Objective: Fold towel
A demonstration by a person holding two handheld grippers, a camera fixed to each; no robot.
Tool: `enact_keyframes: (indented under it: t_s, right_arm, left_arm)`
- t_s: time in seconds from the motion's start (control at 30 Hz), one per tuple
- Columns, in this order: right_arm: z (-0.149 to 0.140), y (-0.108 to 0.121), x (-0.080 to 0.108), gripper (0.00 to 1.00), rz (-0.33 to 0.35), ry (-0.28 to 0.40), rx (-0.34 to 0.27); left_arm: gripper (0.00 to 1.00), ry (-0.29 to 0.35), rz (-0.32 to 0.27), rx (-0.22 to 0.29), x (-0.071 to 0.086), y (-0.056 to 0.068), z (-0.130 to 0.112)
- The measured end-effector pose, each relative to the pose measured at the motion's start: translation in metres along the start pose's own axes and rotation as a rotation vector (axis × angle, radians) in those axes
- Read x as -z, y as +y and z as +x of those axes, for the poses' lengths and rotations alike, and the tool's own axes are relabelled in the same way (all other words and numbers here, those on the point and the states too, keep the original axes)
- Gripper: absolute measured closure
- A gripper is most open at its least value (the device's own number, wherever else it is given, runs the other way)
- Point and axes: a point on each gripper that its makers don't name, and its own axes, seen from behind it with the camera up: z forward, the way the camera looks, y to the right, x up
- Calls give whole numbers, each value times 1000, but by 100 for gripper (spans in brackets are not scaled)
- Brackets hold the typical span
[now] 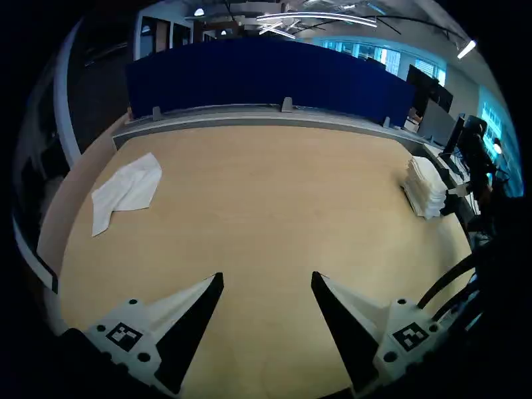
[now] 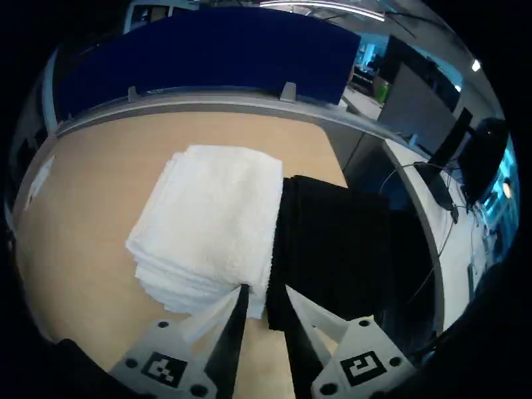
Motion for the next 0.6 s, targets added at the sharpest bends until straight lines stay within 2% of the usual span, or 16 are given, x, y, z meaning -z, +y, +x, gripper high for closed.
enact_keyframes:
  t_s: [0.13, 0.33, 0.47, 0.6]
  right_arm:
    - [3, 3, 4, 34, -17, 18, 7]
    - [10, -1, 8, 11, -7, 39, 6]
    - [13, -3, 9, 11, -2, 40, 14]
    - [24, -17, 8, 11, 30, 69, 5]
  left_arm:
    - [2, 0, -3, -1, -1, 0, -1]
    - [2, 0, -4, 3, -2, -1, -2]
    - [2, 4, -2, -1, -1, -1, 0]
    - [2, 4, 0, 5, -1, -3, 1]
